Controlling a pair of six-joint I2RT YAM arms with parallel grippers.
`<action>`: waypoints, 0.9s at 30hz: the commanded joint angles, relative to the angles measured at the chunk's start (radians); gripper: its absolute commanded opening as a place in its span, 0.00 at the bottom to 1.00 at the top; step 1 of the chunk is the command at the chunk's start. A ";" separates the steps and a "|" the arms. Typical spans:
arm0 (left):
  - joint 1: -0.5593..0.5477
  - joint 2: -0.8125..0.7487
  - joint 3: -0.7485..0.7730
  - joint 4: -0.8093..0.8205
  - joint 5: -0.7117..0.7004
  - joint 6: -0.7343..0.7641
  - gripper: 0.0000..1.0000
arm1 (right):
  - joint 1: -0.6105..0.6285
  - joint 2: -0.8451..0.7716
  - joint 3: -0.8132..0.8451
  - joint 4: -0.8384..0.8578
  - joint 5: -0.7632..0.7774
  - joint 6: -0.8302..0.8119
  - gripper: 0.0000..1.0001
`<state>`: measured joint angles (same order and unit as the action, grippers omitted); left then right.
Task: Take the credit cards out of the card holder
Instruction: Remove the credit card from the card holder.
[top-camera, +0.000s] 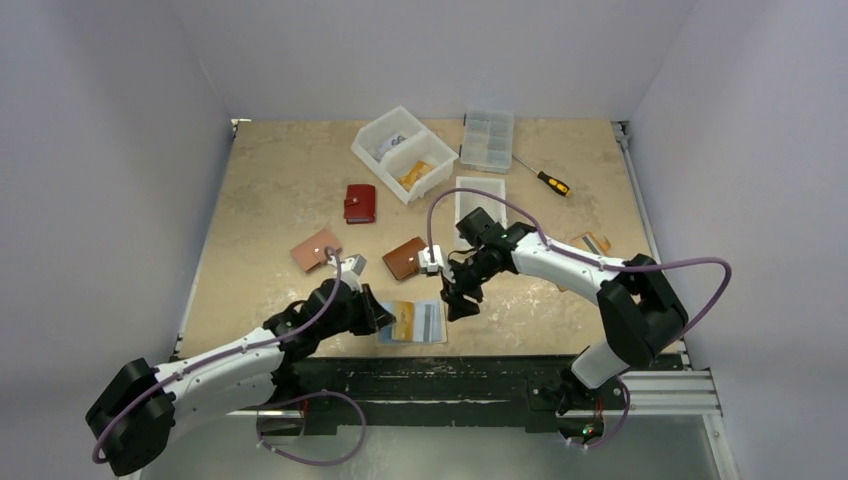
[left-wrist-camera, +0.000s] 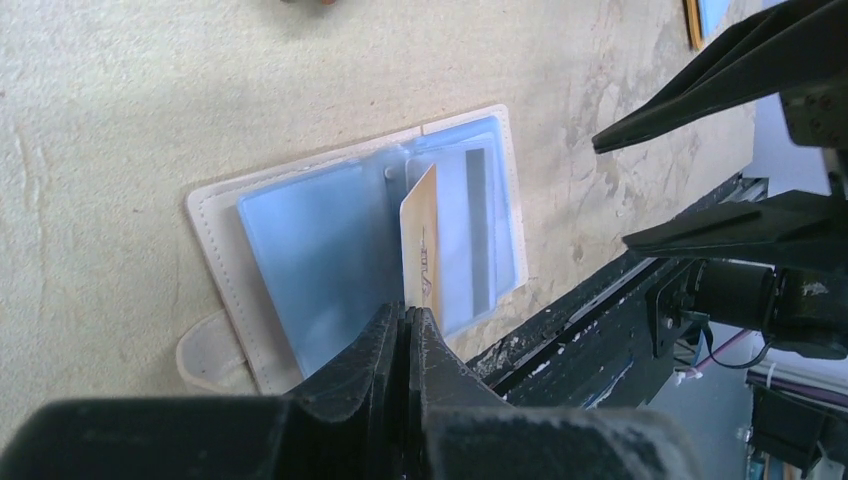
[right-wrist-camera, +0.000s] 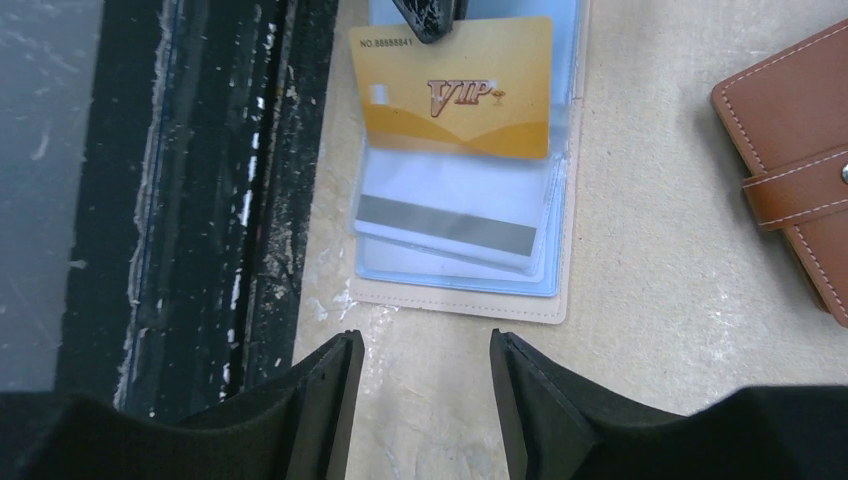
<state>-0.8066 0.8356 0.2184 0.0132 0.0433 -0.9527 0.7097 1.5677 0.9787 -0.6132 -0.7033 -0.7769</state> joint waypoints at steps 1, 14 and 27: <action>-0.003 0.024 0.062 0.063 0.035 0.081 0.00 | -0.049 -0.049 0.056 -0.087 -0.180 -0.093 0.59; -0.005 0.081 0.116 0.117 0.083 0.148 0.00 | -0.053 0.125 0.236 -0.212 -0.284 -0.169 0.62; -0.013 0.074 0.110 0.180 0.122 0.148 0.00 | -0.042 0.303 0.386 -0.231 -0.323 -0.141 0.63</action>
<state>-0.8089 0.9161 0.2977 0.1143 0.1322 -0.8257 0.6563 1.8580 1.3151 -0.8165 -0.9638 -0.9199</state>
